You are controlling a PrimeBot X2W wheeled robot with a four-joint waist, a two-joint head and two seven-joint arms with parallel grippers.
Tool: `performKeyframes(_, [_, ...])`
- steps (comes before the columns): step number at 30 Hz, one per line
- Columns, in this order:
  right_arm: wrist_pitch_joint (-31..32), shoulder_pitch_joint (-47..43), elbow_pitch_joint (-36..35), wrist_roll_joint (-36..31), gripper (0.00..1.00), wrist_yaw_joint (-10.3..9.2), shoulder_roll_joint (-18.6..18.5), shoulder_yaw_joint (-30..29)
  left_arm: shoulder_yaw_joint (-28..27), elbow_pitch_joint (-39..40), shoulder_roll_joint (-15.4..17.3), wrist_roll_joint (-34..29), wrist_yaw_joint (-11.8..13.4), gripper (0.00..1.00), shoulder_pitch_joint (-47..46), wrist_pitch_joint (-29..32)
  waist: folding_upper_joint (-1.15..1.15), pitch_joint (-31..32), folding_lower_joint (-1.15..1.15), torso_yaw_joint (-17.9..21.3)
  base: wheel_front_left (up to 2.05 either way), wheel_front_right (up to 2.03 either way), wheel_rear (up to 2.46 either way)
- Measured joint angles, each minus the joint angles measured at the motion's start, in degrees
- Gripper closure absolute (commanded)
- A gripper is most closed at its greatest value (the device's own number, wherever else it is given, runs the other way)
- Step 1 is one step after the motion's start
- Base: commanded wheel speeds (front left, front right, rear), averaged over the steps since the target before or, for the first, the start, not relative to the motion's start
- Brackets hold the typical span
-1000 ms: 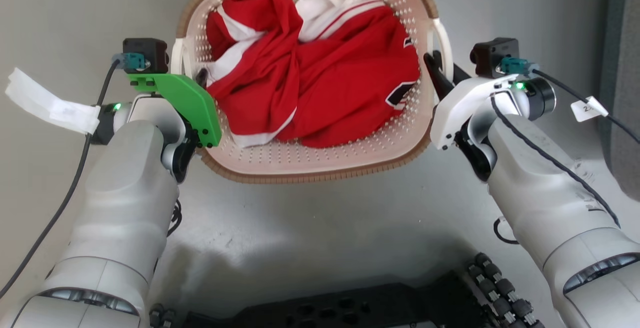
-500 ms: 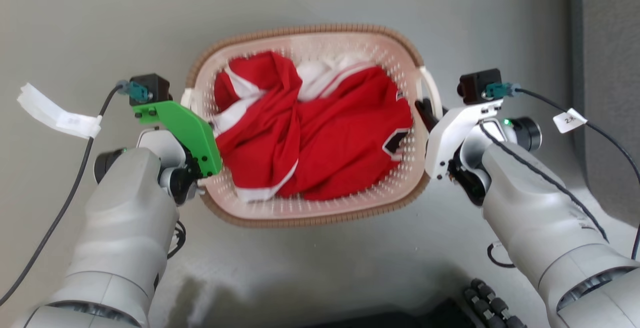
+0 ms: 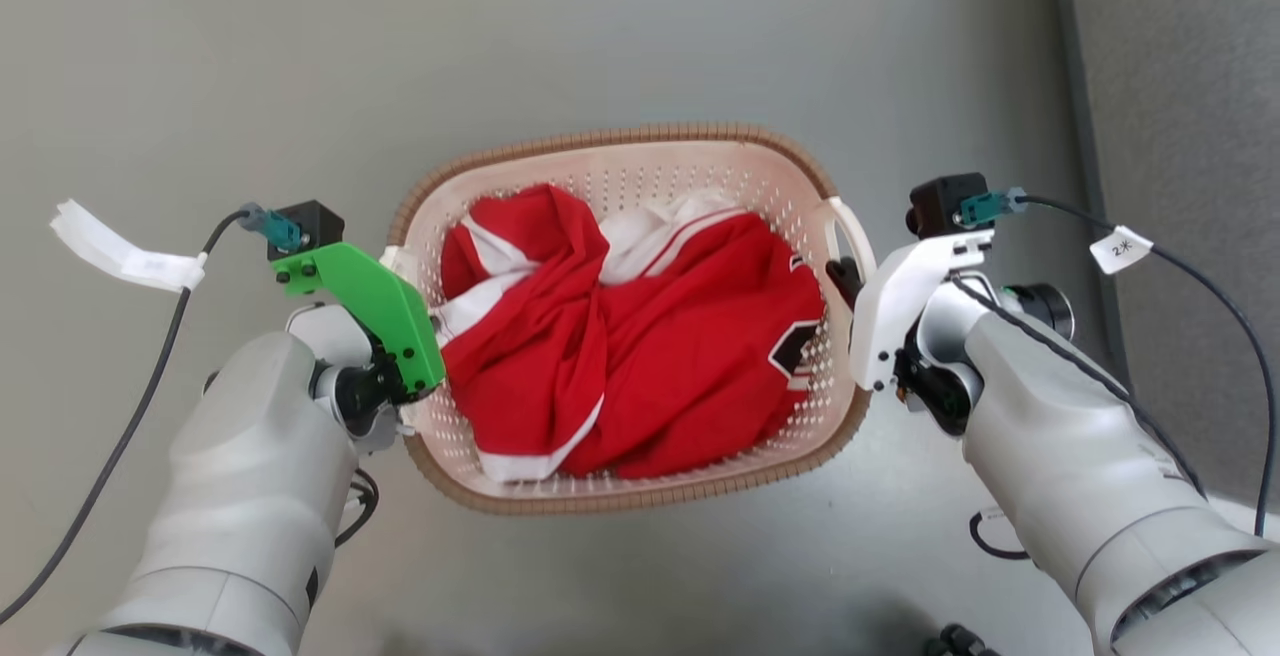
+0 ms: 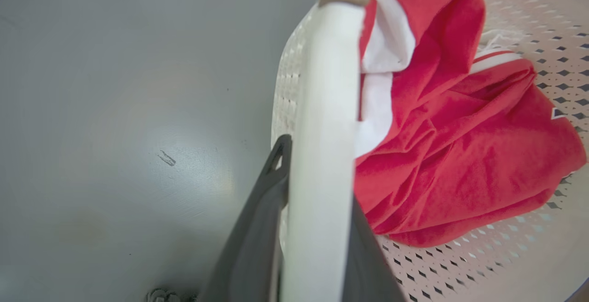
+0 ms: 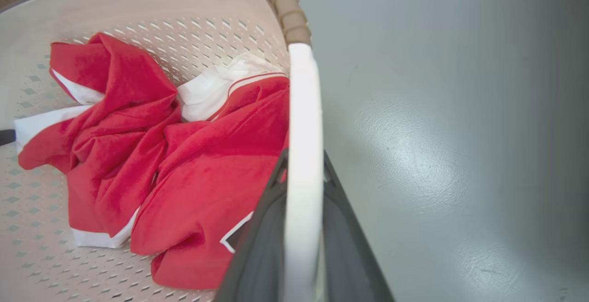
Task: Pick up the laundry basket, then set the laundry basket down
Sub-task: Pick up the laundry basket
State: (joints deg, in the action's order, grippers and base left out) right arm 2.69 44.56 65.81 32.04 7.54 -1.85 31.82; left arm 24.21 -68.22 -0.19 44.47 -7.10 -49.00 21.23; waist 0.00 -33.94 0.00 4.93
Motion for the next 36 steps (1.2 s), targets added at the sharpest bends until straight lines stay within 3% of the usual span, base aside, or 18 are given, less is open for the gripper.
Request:
performKeyframes(12, [5.1, -1.8, 0.5, 3.7, 1.00, 0.00, -0.1, 1.1, 0.5, -1.3, 0.1, 3.9, 0.1, 1.00, 2.7, 4.9, 0.00, 7.7, 0.00, -0.4, 0.00, 0.00, 0.00])
performKeyframes(36, [13.3, -5.8, 0.9, 9.1, 1.00, 0.00, -0.1, 3.7, 1.9, -3.5, 0.0, 6.4, 0.1, 1.00, 7.1, 9.2, 0.00, 21.1, 0.00, -1.0, 0.00, 0.00, 0.00])
